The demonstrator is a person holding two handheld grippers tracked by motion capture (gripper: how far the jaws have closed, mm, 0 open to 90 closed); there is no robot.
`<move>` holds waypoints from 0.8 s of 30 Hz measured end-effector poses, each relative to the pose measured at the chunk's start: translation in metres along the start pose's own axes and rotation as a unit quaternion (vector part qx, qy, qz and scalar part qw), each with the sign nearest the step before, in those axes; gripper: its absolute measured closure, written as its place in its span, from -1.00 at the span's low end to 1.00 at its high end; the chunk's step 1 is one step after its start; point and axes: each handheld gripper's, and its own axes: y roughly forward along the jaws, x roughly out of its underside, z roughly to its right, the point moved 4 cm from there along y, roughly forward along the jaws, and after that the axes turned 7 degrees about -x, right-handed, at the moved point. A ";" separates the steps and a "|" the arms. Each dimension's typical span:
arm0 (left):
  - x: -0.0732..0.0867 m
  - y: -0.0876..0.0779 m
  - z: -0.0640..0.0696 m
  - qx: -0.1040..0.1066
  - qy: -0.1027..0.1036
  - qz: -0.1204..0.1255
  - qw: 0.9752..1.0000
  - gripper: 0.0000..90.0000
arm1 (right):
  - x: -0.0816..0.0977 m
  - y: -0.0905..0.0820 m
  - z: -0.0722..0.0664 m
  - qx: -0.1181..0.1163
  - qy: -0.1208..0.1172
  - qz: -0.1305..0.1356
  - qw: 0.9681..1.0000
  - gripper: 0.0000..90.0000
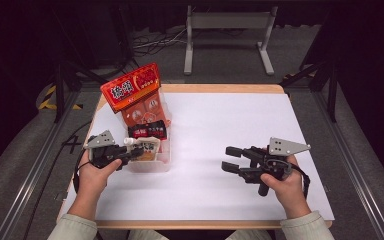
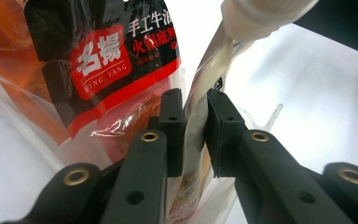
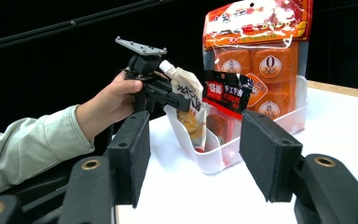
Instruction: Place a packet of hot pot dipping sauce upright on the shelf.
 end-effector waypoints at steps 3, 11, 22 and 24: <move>0.000 -0.003 0.000 -0.008 0.000 -0.005 1.000 0.73 | 0.000 -0.001 0.001 0.001 0.002 0.001 1.000 -0.04; -0.003 -0.020 -0.004 -0.042 -0.023 0.043 0.998 -0.02 | -0.001 -0.001 0.005 0.004 0.000 0.002 1.000 -0.07; -0.006 -0.047 0.000 -0.094 -0.017 0.061 0.994 -0.78 | -0.004 -0.011 0.016 0.078 -0.041 -0.011 0.996 -0.35; -0.004 -0.054 0.000 -0.106 -0.014 0.053 0.993 -0.81 | -0.002 -0.016 0.022 0.113 -0.051 -0.033 0.992 -0.40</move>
